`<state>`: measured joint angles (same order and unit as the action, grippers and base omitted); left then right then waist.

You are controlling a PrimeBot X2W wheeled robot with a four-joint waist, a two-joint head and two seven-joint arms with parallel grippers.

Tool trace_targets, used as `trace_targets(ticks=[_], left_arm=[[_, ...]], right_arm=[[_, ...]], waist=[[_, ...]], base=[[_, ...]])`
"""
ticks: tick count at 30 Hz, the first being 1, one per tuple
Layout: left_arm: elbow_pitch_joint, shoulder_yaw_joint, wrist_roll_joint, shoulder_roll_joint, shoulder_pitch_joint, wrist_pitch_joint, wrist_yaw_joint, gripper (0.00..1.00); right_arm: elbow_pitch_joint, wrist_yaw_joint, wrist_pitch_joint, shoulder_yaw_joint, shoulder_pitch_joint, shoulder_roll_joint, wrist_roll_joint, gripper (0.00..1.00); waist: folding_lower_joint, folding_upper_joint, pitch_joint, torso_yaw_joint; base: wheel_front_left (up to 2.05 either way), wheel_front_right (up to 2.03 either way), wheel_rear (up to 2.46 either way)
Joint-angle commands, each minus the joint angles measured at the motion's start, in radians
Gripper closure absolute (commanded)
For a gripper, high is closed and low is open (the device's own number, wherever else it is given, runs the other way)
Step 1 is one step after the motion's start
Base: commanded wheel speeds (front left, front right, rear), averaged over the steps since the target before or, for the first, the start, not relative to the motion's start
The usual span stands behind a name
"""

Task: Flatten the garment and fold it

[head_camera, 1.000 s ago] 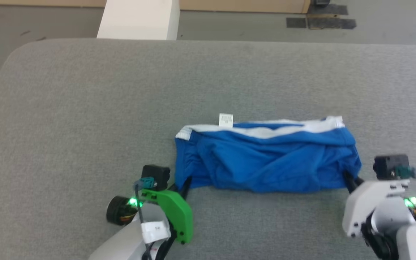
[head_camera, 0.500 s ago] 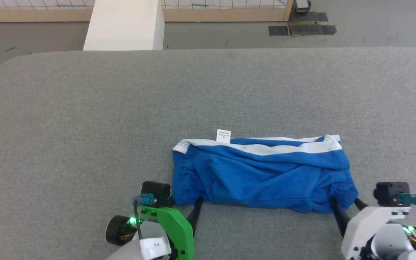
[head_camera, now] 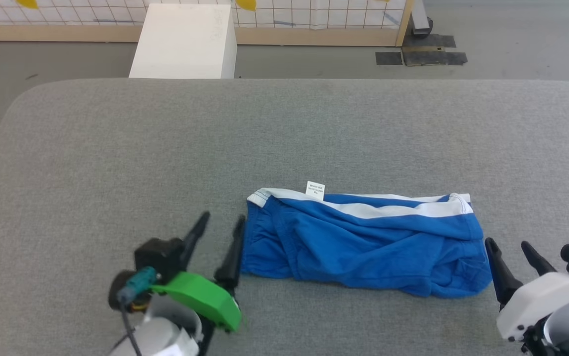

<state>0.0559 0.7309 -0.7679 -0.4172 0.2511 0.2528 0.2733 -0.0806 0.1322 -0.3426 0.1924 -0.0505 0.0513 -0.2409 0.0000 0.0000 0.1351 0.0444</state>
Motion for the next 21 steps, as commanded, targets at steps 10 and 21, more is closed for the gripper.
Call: trace_targets(ticks=[10,21], left_arm=[[-0.078,-0.406,0.297,0.176,-0.077,0.009,-0.155,0.00],[-0.057,-0.645,0.494,0.339,-0.105,0.009,-0.338,0.00]], right_arm=[[0.207,-0.002,-0.091,0.059,0.186,-0.001,-0.049,0.00],[0.480,-0.002,-0.277,0.061,0.330,-0.001,-0.139,0.00]], waist=[[0.0000,0.0000,0.028,0.017],[0.0000,0.0000,0.057,0.041]], base=[[0.00,0.00,0.00],[0.00,0.00,0.00]])
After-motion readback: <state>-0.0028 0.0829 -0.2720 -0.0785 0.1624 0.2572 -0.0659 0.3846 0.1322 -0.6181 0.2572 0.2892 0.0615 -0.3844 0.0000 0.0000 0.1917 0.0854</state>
